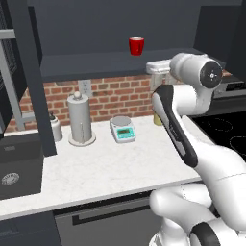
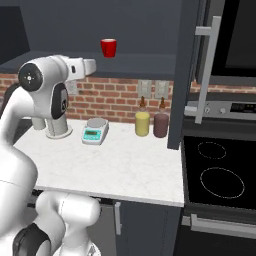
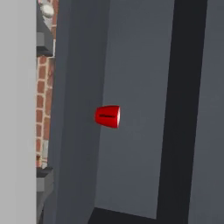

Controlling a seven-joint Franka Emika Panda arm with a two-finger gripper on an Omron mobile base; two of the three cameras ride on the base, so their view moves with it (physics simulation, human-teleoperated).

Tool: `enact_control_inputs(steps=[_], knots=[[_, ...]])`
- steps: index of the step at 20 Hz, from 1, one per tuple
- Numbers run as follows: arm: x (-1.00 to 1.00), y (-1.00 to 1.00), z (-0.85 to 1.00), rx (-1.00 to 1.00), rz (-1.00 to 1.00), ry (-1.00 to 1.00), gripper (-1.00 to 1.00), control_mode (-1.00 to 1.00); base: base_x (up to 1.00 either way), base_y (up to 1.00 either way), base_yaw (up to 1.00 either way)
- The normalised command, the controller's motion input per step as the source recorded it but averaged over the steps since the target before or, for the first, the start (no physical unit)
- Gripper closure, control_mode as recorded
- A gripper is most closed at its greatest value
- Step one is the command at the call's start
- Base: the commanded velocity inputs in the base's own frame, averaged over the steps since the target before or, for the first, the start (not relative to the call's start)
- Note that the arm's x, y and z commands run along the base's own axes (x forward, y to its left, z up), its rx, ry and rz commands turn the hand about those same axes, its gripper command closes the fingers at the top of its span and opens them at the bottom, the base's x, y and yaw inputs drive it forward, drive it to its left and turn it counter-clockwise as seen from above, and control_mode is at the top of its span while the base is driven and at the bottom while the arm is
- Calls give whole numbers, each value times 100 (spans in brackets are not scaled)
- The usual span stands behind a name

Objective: Gather all objects into one cabinet and sort the glasses and bowls to opposite sides.

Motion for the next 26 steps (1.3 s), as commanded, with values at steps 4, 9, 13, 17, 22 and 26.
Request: enact_control_inputs(steps=[4, 9, 13, 17, 22, 26], knots=[[81, 2, 0, 0, -4, 0, -100, -100, 0, 0, 0], [73, -2, 0, 1, -5, 2, -100, -100, 0, 0, 0], [55, -16, 0, 3, -2, 6, -100, -100, 0, 0, 0], [48, -17, 0, 3, 0, 8, -100, -100, 0, 0, 0], [49, -3, 0, 2, 0, 8, -100, -100, 0, 0, 0], [42, 0, 0, 0, 0, 3, -100, -100, 0, 0, 0]])
